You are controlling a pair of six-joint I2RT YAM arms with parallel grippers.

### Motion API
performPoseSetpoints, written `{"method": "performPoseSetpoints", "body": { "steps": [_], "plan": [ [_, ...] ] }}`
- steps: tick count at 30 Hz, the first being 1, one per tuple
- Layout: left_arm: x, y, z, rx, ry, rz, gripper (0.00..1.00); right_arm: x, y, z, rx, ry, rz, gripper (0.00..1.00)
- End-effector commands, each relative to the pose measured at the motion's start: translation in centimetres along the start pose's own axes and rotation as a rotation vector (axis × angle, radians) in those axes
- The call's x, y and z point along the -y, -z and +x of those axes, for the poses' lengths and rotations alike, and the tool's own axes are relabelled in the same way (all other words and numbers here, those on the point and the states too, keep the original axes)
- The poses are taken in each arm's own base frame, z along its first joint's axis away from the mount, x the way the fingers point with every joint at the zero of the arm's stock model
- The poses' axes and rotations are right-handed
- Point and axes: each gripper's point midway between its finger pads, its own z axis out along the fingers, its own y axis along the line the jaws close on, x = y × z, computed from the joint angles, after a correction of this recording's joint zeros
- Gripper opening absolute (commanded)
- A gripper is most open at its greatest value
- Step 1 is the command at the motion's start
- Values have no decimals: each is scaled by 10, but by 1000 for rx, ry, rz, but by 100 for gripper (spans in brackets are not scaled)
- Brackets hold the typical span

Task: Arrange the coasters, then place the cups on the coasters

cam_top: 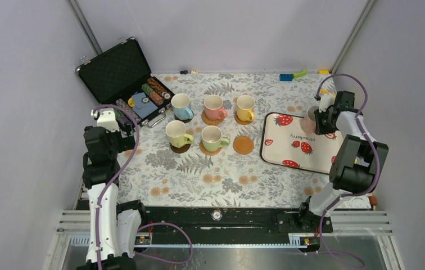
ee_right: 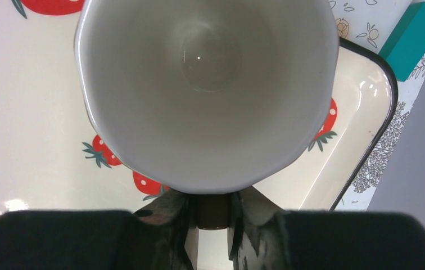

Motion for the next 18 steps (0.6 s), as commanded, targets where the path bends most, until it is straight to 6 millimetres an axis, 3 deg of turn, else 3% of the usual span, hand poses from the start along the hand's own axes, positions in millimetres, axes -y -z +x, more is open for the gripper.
{"method": "performPoseSetpoints", "body": {
  "steps": [1, 4, 7, 13, 18],
  "plan": [
    [1, -2, -10, 49, -6, 15, 99, 0, 26, -11, 80, 33, 34, 0],
    [1, -3, -11, 49, -5, 13, 99, -8, 60, -26, 178, 69, 51, 0],
    [0, -3, -10, 45, -4, 7, 99, -34, 106, -45, 286, 166, 40, 0],
    [-3, -1, -11, 51, -3, -9, 99, -133, 170, -57, 450, 368, -221, 0],
    [-4, 0, -12, 53, -1, -15, 99, -216, 191, -60, 487, 483, -502, 0]
  ]
}}
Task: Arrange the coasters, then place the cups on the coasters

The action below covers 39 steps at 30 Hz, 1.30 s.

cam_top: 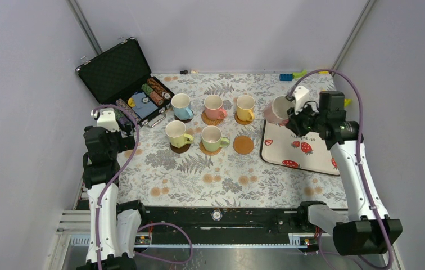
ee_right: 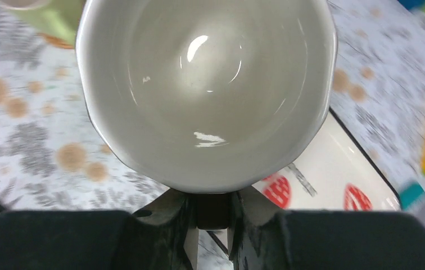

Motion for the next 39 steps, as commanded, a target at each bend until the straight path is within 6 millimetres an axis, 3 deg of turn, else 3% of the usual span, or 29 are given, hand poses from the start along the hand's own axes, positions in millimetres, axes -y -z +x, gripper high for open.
{"method": "performPoseSetpoints", "body": {
  "steps": [1, 4, 10, 14, 24, 39],
  "plan": [
    [-4, 0, -11, 50, -2, -17, 99, -70, -7, -41, 103, 79, -289, 0],
    [-4, 0, -11, 50, -2, -18, 99, -98, -28, -38, 66, 147, -367, 0],
    [-4, 0, -12, 52, -2, -17, 99, -122, -72, -5, -92, 214, -404, 0],
    [-4, -2, -10, 43, -1, -16, 99, -114, -94, 5, -135, 153, -324, 0],
    [-4, -4, -9, 37, -1, -14, 99, -107, -118, 30, -253, 133, -272, 0],
    [-4, -4, -9, 40, -1, -16, 99, -103, -137, 42, -277, 142, -214, 0]
  ]
}}
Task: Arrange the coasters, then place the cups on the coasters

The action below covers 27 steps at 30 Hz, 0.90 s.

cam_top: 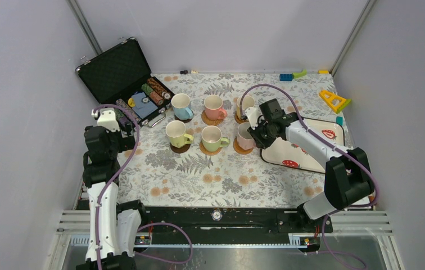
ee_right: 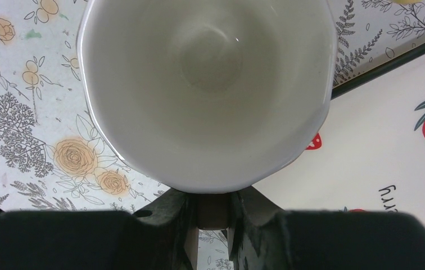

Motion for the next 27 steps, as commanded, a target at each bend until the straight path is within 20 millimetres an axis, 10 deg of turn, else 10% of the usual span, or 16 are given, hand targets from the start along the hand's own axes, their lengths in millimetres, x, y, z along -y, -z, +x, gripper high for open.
{"method": "performPoseSetpoints", "body": {
  "steps": [1, 18, 27],
  "plan": [
    [-4, -1, -11, 51, -1, -17, 99, 6, 2, -28, 102, 23, 49, 0],
    [-4, 0, -12, 58, -3, -17, 99, 4, -5, -25, 64, 32, 63, 0],
    [-4, 0, -13, 60, -4, -17, 99, 1, -5, -20, 27, 28, 40, 25]
  ]
}}
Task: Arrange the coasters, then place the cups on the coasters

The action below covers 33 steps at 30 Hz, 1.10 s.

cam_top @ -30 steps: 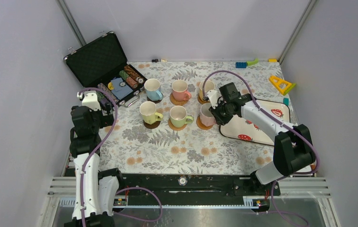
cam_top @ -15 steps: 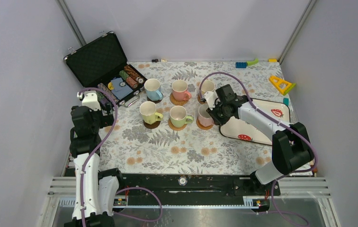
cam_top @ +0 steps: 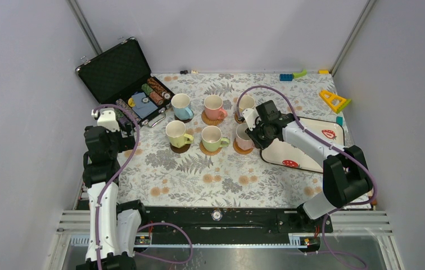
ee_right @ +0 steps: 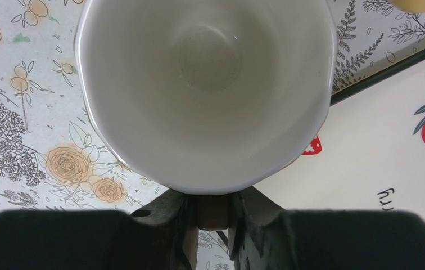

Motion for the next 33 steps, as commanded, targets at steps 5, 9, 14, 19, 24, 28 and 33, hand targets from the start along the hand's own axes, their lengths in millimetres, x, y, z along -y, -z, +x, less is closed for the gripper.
{"method": "performPoseSetpoints", "body": {
  "steps": [5, 9, 14, 19, 24, 28, 33],
  "plan": [
    [-4, 0, -12, 59, -3, -18, 99, 1, 7, -19, 39, 13, 6, 29],
    [-4, 0, -13, 62, -4, -19, 99, -4, 7, -18, 36, 13, -20, 29],
    [-4, 0, -13, 63, -4, -18, 99, -12, 7, -19, 36, 21, -58, 29],
    [-4, 0, -13, 61, -4, -18, 99, -16, 5, -18, 28, 37, -72, 28],
    [-4, 0, -13, 63, -3, -19, 99, -16, 5, -17, 20, 39, -68, 28],
    [-4, 1, -13, 64, -3, -17, 99, -15, 6, -14, 1, 48, -63, 35],
    [-4, 0, -13, 61, -3, -15, 99, -9, 12, -13, -12, 67, -33, 97]
  ]
}}
